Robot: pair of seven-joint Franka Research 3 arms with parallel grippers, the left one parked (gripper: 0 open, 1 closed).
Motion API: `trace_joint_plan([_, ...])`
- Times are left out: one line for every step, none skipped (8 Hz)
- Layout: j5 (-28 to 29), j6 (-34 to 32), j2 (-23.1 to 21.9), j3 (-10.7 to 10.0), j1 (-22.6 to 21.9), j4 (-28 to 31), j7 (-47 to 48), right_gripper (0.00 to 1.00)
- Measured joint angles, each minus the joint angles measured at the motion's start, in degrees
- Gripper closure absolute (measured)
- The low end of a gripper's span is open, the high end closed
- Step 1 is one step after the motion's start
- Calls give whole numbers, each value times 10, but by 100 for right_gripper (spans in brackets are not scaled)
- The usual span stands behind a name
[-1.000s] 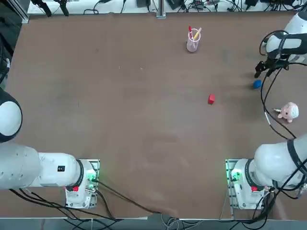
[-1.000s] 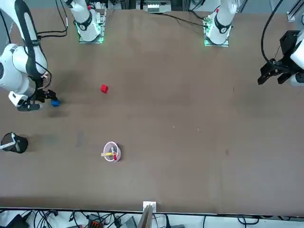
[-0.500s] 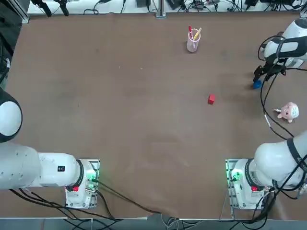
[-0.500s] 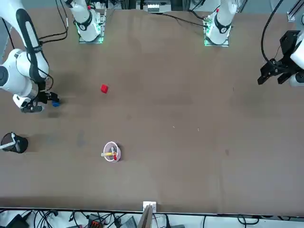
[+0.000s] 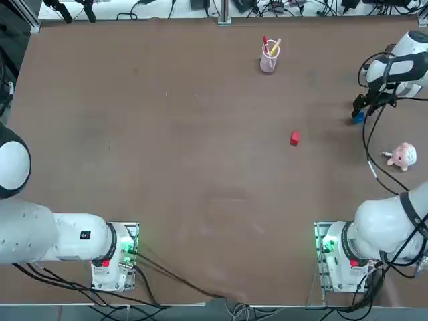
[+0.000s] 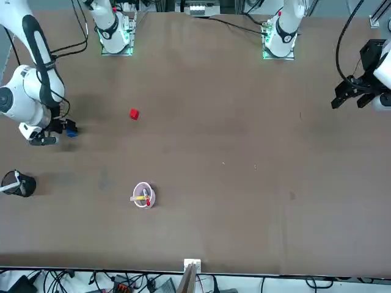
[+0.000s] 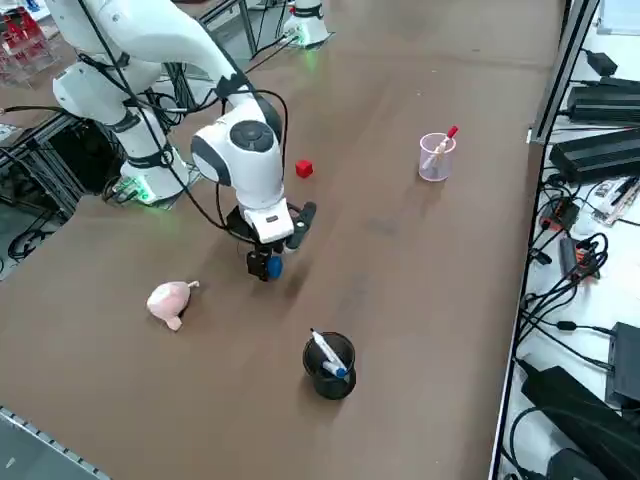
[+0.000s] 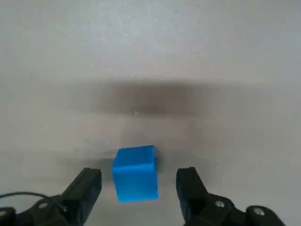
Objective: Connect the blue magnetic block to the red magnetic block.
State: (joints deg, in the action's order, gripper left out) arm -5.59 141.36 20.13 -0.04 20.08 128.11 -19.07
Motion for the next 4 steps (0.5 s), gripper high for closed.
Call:
trace_joint_plan([0,3,5,0,2,0,0,5])
trace_joint_plan([0,4,7,0,2,0,0,11])
trace_joint_plan([0,4,9,0,3,0,0,14])
trace_joint_plan([0,4,11,0,3,0,0,33])
